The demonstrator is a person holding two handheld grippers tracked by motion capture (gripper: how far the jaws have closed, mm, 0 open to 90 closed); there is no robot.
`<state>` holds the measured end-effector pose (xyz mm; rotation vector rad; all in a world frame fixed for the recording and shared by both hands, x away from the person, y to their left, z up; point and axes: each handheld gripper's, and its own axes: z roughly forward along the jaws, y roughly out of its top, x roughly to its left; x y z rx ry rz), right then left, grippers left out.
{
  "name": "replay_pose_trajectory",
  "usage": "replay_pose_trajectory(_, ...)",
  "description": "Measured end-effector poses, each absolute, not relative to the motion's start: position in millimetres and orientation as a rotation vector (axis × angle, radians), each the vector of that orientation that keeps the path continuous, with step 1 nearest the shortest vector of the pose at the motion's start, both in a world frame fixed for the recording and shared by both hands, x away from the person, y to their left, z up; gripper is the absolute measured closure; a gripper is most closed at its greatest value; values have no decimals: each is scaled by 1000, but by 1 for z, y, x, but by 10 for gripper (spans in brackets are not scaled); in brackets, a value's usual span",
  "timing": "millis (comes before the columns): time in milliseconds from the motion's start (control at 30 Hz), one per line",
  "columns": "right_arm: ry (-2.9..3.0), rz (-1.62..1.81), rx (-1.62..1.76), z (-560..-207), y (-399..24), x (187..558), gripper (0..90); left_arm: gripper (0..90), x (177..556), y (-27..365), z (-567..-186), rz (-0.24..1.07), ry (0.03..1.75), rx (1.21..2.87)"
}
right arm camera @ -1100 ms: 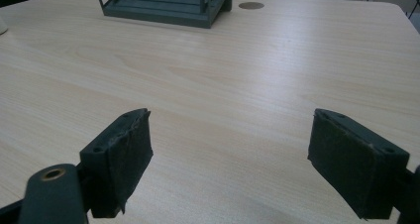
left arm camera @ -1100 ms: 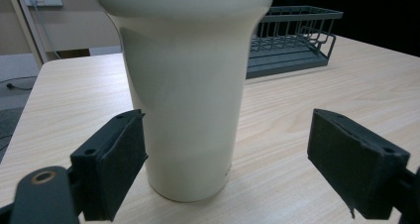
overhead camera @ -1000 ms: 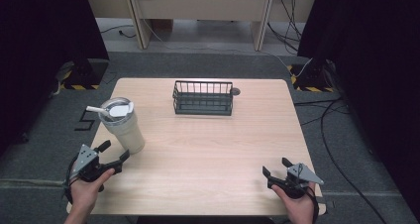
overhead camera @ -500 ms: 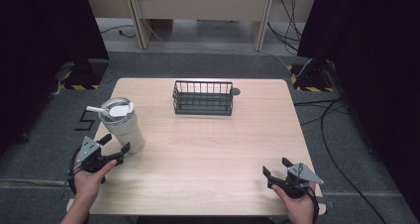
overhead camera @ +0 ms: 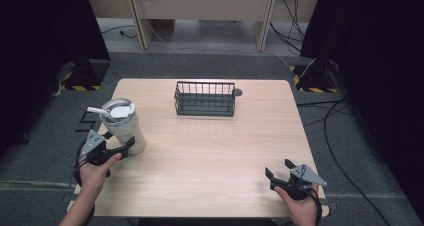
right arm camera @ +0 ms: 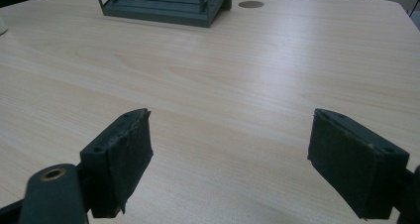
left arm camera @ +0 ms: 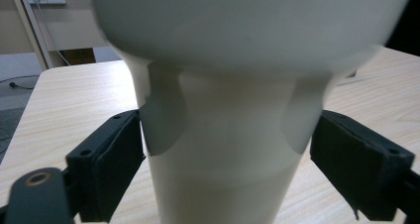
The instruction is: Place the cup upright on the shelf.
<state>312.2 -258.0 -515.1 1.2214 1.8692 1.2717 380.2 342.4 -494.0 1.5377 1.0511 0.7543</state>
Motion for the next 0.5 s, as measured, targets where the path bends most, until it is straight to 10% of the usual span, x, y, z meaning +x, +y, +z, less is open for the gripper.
replay_pose_trajectory(500, 1872, 1271, 1220, -515, -258, 312, 174, 74, 399, 334, -494, 746, 1057, 1495)
